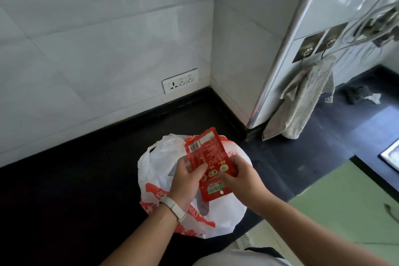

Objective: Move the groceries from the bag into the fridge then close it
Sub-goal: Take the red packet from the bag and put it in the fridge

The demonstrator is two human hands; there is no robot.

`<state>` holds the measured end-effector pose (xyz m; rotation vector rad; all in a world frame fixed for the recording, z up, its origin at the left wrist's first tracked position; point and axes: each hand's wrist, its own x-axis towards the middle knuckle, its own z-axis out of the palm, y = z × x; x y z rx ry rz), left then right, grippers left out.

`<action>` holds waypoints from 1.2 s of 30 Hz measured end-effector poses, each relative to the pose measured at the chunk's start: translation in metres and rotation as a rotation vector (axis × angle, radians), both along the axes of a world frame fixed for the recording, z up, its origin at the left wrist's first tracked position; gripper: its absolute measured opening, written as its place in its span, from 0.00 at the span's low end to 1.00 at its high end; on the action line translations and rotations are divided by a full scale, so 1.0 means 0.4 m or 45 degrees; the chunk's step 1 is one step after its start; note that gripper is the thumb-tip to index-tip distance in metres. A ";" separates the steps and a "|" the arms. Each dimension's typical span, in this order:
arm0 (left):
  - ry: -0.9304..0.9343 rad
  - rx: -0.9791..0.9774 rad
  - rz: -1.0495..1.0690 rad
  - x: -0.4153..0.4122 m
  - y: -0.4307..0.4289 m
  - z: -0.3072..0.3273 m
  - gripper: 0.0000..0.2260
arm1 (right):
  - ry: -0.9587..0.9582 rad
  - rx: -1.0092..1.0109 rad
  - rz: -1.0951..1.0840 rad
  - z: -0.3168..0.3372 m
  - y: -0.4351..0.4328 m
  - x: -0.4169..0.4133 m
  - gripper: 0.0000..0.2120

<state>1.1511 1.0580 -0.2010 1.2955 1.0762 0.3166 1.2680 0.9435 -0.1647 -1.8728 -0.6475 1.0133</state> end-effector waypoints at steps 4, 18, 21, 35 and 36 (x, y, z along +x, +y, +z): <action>0.023 0.081 0.033 0.025 -0.017 0.014 0.18 | 0.046 -0.048 0.076 -0.010 0.010 0.043 0.10; -0.233 -0.111 0.405 0.123 -0.090 0.094 0.15 | 0.048 0.085 0.400 -0.006 0.061 0.198 0.11; -0.190 -0.072 0.522 0.126 -0.123 0.111 0.17 | 0.051 0.130 0.508 -0.001 0.058 0.204 0.15; -0.155 0.049 1.145 -0.050 -0.332 0.187 0.12 | 0.090 0.231 0.933 0.020 0.020 0.047 0.09; -0.159 0.056 1.180 -0.070 -0.353 0.187 0.11 | 0.082 0.240 0.961 0.025 0.011 0.023 0.09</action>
